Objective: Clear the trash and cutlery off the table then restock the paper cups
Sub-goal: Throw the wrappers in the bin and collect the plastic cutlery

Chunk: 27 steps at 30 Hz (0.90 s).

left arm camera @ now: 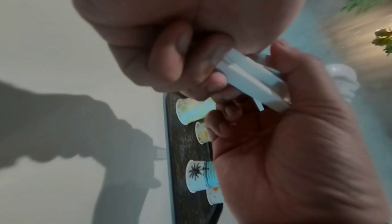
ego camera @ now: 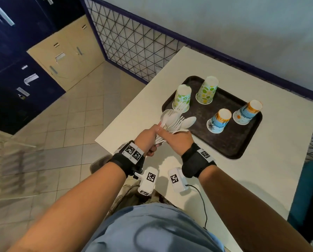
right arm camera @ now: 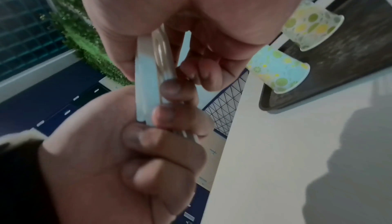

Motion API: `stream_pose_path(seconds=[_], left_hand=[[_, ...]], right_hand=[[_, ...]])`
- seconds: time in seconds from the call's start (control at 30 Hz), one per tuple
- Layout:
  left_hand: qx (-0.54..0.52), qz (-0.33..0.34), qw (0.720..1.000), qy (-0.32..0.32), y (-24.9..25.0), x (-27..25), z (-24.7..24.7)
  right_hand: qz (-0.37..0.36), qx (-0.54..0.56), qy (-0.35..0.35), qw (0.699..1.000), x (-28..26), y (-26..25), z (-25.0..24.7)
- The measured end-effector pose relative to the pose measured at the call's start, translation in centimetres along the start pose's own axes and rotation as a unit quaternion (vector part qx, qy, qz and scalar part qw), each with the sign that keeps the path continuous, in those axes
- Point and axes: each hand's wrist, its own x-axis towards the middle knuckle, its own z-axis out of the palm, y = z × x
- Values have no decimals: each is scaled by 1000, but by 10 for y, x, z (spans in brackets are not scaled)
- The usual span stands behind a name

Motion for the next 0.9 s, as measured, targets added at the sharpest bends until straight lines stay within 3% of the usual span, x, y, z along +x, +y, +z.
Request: stream_pose_path(seconds=[0.17, 0.27, 0.47, 0.67, 0.9], left_hand=[[83, 56, 994, 48, -9, 0, -43], [25, 73, 996, 38, -17, -3, -74], [-192, 2, 981, 1, -38, -1, -161], [-172, -3, 984, 43, -61, -3, -262], [-192, -7, 980, 49, -88, -7, -342]], right_hand=[[-11, -18, 15, 1000, 3, -4, 52], [-25, -16, 15, 999, 2, -10, 86], [-32, -52, -39, 997, 1, -25, 166], [-34, -98, -145, 984, 5, -36, 260], [18, -119, -147, 982, 17, -29, 329]])
